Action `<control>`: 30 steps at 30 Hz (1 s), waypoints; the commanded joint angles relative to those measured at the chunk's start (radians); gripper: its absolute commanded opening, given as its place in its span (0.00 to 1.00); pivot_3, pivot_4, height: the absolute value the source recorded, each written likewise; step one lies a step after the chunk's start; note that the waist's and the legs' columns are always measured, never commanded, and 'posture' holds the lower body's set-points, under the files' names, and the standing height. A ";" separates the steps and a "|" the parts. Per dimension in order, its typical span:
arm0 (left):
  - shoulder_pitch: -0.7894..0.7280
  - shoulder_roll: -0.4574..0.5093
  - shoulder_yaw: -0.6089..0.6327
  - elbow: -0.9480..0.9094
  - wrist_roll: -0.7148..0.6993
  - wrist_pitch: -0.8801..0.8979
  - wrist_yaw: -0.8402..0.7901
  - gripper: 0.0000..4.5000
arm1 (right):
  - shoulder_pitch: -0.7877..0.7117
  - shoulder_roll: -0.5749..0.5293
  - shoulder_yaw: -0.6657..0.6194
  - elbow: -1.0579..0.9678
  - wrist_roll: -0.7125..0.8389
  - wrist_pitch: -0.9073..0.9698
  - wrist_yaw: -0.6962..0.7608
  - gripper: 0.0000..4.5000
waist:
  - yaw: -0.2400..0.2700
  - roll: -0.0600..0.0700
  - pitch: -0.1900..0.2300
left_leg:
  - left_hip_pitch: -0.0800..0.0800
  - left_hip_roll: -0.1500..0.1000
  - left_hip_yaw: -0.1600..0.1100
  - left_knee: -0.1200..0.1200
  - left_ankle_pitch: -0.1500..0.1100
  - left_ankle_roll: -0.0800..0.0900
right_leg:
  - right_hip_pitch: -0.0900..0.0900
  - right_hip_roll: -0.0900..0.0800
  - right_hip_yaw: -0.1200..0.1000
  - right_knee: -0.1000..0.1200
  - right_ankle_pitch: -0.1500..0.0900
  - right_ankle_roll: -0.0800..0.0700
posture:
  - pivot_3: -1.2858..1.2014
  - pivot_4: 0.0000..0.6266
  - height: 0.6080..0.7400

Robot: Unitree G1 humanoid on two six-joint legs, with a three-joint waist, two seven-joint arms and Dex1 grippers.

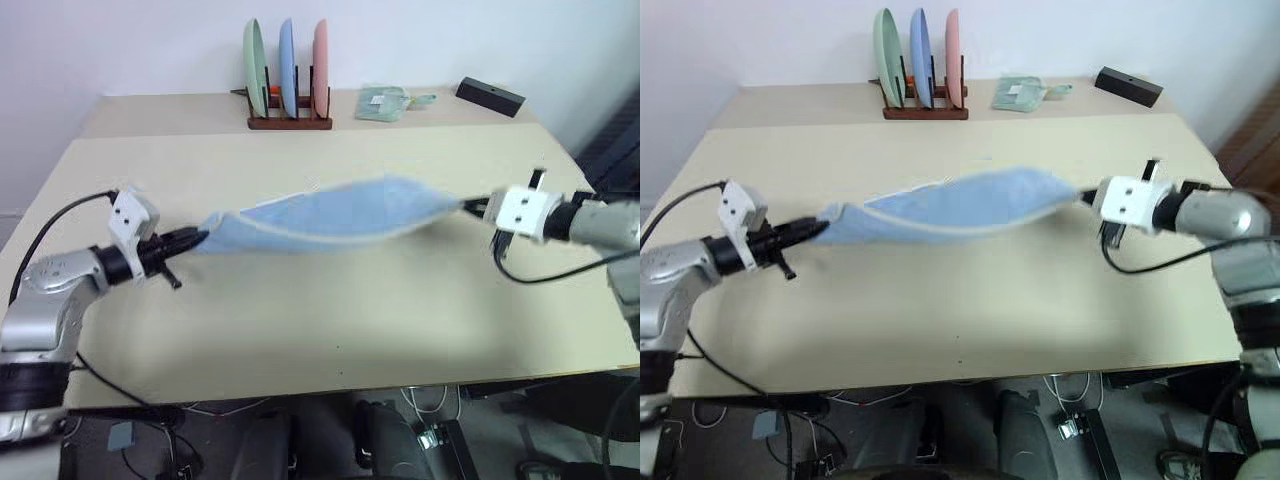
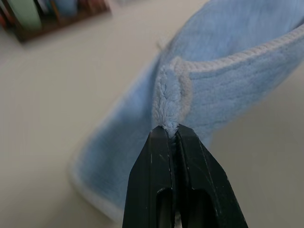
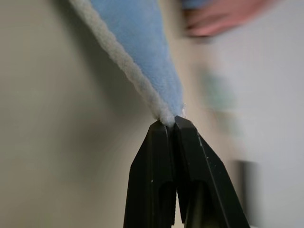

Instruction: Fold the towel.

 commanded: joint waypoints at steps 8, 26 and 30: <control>0.331 0.165 0.066 -0.319 -0.093 0.167 -0.158 0.00 | 0.261 -0.187 -0.144 -0.277 0.214 0.353 0.282 0.01 | -0.001 0.002 0.000 | 0.001 0.000 0.000 -0.002 0.000 0.000 | -0.002 -0.002 0.000 0.000 -0.002 -0.004 | 0.52 0.24 1.00; 0.202 -0.049 0.168 -0.139 -0.121 0.148 0.071 0.00 | -0.325 0.149 0.053 0.254 -0.073 0.024 0.080 0.01 | -0.006 0.001 0.000 | 0.001 0.000 0.002 -0.001 0.003 -0.005 | -0.001 0.002 -0.001 0.000 0.000 -0.005 | 0.52 0.24 1.00; 0.172 -0.076 0.149 -0.093 -0.096 0.118 0.101 0.00 | -0.413 0.231 0.099 0.463 -0.138 -0.107 0.036 0.01 | -0.003 0.001 0.000 | 0.000 0.000 0.001 -0.002 0.003 -0.005 | -0.001 0.002 -0.001 -0.001 0.001 -0.002 | 0.52 0.24 1.00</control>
